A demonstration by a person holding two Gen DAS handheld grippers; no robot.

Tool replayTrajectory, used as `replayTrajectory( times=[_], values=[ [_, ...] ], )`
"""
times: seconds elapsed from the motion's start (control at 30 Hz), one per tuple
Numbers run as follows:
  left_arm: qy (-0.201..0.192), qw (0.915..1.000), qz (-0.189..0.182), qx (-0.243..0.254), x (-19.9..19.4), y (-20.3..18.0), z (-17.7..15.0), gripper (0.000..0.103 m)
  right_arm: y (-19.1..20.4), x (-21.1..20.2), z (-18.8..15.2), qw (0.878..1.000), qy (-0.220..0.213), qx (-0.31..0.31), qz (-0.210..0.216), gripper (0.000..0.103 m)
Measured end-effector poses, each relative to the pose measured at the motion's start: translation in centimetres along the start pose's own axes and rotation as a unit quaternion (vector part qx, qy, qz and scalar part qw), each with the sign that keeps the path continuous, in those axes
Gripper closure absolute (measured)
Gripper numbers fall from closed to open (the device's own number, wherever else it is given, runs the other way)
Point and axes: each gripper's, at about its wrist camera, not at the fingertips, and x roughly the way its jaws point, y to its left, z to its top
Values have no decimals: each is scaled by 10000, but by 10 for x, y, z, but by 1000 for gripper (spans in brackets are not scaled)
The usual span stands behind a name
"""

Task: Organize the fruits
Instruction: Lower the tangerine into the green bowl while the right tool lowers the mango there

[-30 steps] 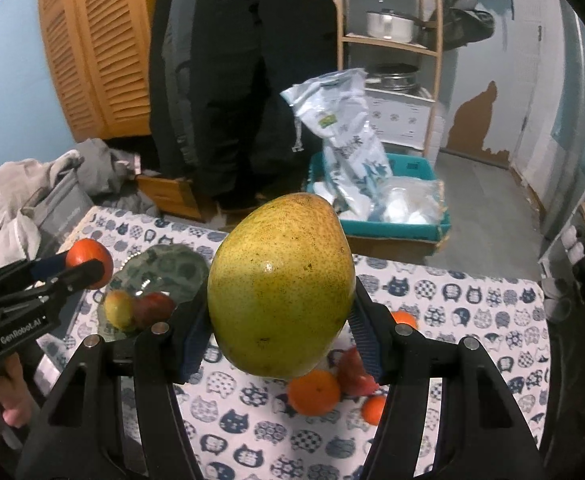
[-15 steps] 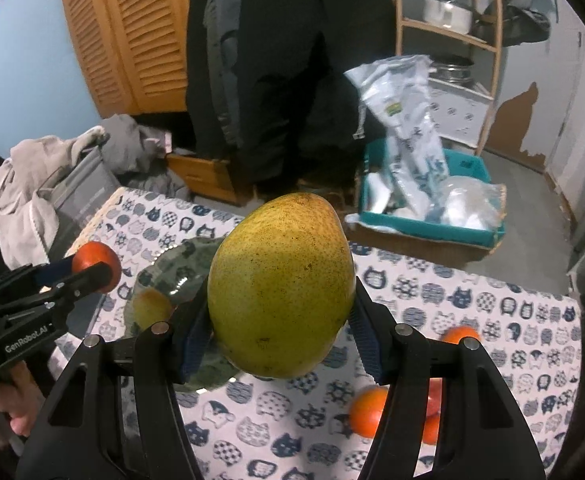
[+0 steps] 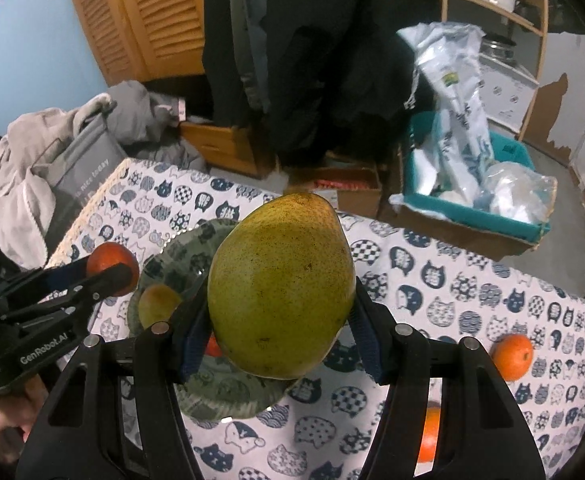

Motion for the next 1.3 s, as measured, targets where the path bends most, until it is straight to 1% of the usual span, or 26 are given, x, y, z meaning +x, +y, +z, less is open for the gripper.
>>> replayTrajectory(
  times=[0.23,0.37,0.5,0.73,0.8,0.83,0.87,0.9,0.93,1.03,1.2,1.3],
  values=[
    [278,9994,96,-156,32,11,-1,61,4,36,-1,9996,279,-13,61,41],
    [381,9989,164,-224,45,17,-3,61,1,56,-4,9987,456,132,168,41],
    [495,9981,189,-329,56,25,-5,61,-1,68,-5,9981,553,205,174,41],
    [702,9968,157,-343,71,27,-7,61,-1,83,-4,9973,669,230,208,41],
    [692,9969,159,-333,73,27,-7,60,-1,86,-4,9970,697,239,225,41],
    [706,9968,167,-324,74,26,-6,58,-1,88,-4,9969,712,242,235,41],
    [720,9968,165,-320,74,26,-6,54,-1,89,-4,9968,721,242,241,41],
    [728,9966,183,-328,75,26,-6,46,0,91,-3,9967,732,242,245,41],
    [729,9965,206,-350,75,27,-7,44,0,92,-3,9966,741,244,248,41],
    [770,9961,198,-378,76,29,-7,44,0,99,-2,9961,794,252,274,41],
    [716,9960,256,-466,68,36,-7,43,4,111,-1,9951,907,228,332,41],
    [645,9961,358,-477,63,41,-7,39,7,118,-2,9947,973,152,302,41]
  ],
)
